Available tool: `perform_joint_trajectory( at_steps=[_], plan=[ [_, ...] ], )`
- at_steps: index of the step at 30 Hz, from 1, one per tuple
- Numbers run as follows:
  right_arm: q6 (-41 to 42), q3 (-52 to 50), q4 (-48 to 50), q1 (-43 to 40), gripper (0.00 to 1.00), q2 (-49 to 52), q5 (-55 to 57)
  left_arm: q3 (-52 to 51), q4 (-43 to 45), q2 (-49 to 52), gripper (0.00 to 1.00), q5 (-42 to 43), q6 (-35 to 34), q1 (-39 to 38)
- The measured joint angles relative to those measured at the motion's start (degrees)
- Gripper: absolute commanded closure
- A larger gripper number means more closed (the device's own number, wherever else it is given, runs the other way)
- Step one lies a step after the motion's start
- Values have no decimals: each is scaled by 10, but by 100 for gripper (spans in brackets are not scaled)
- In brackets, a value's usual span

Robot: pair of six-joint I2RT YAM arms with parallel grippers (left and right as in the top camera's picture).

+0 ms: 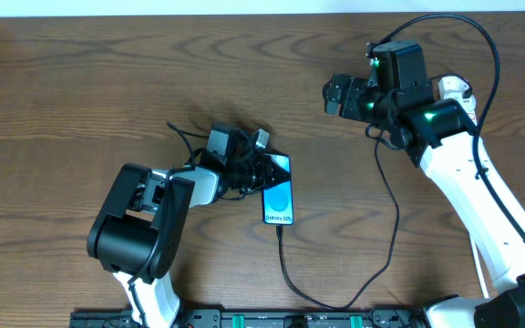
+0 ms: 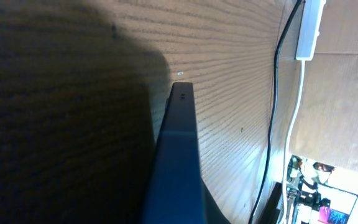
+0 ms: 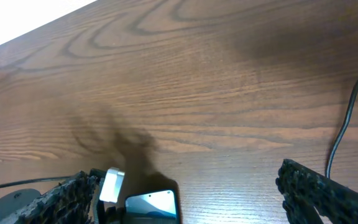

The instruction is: Plug charger to phone and switch on socket

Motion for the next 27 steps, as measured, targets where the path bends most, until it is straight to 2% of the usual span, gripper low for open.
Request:
perform_joint_trajectory(
  at_steps=[10, 13, 18, 23, 27],
  plan=[
    [0, 0, 0, 0, 7, 0, 0, 0, 0, 0, 92, 0, 0, 0],
    [0, 0, 0, 0, 7, 0, 0, 0, 0, 0, 78, -1, -1, 0],
    [0, 0, -2, 0, 7, 0, 0, 2, 3, 0, 72, 10, -4, 0],
    [0, 0, -2, 0, 7, 0, 0, 4, 5, 0, 62, 18, -4, 0],
    [0, 0, -2, 0, 6, 0, 2, 7, 6, 0, 49, 28, -8, 0]
  ],
)
